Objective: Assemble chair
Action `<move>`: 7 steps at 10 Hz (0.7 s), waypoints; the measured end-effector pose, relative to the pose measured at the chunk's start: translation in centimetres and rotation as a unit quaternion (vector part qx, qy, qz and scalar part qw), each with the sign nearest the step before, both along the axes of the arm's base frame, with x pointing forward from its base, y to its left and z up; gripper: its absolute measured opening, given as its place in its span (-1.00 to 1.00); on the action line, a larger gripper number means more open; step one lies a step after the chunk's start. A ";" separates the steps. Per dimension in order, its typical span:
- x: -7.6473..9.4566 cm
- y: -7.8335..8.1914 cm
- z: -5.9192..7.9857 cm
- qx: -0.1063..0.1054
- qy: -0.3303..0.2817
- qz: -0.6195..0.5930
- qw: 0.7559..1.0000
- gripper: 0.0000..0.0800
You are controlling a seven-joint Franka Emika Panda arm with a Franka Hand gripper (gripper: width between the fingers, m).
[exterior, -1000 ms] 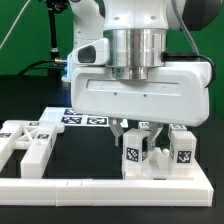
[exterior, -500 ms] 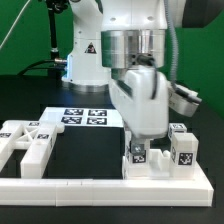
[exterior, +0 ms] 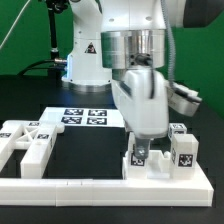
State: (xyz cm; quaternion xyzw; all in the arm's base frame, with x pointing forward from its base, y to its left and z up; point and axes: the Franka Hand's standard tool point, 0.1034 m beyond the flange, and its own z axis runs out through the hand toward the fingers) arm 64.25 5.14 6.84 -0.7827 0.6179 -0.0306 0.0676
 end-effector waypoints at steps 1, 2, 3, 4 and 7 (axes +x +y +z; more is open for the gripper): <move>0.2 0.1 0.2 -0.010 -0.008 0.080 0.997 0.50; 0.1 0.0 0.1 -0.022 -0.014 0.186 0.982 0.60; -0.2 0.0 0.0 -0.029 -0.016 0.261 0.965 0.62; -0.1 0.0 0.2 -0.039 -0.031 0.265 0.963 0.62; -0.3 0.0 -0.3 -0.083 -0.029 0.468 0.879 0.62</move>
Offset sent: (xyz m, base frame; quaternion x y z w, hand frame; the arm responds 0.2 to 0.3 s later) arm -0.0255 -0.0018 0.0074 0.0218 0.0615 -0.1399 0.9880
